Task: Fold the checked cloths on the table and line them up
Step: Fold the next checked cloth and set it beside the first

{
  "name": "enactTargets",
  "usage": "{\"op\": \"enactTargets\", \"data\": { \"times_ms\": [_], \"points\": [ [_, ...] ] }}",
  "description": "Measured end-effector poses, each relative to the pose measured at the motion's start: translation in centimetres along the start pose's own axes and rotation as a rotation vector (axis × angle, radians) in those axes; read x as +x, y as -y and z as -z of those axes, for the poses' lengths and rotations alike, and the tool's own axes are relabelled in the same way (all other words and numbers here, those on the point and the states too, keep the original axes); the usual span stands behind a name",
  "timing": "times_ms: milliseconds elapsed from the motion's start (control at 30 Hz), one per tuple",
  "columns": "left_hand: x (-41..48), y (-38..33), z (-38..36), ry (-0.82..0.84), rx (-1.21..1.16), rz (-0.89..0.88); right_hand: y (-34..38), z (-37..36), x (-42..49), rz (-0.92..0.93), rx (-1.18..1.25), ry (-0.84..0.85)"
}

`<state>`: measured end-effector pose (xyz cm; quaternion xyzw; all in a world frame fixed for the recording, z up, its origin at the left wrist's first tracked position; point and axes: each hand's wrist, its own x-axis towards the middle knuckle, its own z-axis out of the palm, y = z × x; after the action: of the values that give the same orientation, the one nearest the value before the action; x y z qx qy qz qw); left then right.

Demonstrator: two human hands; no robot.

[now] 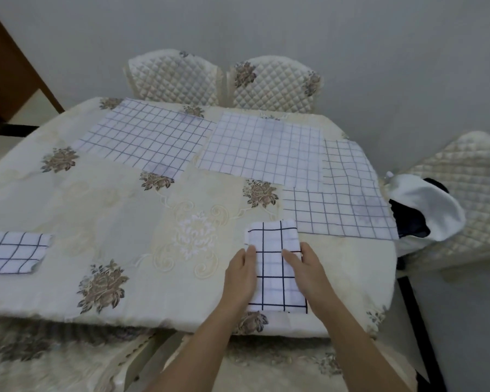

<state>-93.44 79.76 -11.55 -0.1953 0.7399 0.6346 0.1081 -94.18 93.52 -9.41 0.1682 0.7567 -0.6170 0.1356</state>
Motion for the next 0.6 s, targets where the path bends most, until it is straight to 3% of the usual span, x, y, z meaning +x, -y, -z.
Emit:
{"op": "enactTargets", "data": {
  "times_ms": [300,433,600],
  "points": [
    [-1.8,1.5,-0.9,-0.021,0.017,-0.128,-0.6,0.0,-2.7,-0.029,0.039,-0.049],
    [-2.7,2.0,-0.5,0.016,-0.054,-0.058,-1.4,-0.1,-3.5,-0.042,0.068,-0.080],
    [-3.6,2.2,0.5,0.015,-0.113,0.071,-2.4,-0.5,-3.9,0.103,-0.128,-0.053]
  ]
}}
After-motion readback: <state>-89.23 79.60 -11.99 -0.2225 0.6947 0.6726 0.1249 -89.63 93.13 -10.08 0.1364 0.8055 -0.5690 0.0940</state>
